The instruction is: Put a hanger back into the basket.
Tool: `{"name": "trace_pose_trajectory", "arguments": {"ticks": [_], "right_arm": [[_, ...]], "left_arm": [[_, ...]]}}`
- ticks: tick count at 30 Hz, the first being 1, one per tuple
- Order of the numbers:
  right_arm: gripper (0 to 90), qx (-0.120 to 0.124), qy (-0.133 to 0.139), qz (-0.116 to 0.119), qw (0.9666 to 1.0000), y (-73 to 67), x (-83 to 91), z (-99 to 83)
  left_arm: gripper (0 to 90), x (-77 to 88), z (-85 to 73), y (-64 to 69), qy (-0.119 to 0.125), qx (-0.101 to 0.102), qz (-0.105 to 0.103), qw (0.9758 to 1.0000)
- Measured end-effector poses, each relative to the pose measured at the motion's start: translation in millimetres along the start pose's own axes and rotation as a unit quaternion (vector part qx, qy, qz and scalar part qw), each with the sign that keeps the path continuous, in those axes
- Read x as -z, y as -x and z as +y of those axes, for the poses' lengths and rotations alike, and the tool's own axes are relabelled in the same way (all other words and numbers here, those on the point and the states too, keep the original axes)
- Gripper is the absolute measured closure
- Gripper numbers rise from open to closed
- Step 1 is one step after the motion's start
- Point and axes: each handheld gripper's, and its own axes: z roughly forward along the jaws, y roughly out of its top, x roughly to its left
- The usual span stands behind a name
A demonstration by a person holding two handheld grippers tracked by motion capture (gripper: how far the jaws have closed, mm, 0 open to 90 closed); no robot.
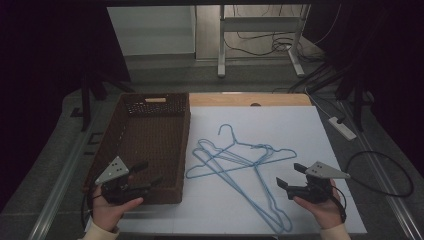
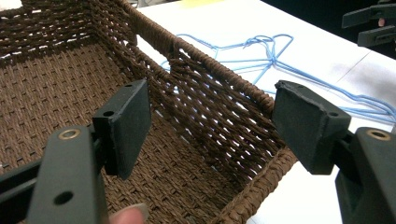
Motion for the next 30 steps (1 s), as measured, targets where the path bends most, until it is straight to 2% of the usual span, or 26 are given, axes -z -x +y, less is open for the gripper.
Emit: {"name": "trace_pose_trajectory", "arguments": {"ticks": [30], "right_arm": [[18.4,-0.002,-0.013,-0.01,0.9999,0.4,0.2,-1.9]], "left_arm": [[28.1,-0.4,2.6,1.5,0.0,-0.003,-0.001,1.0]]}}
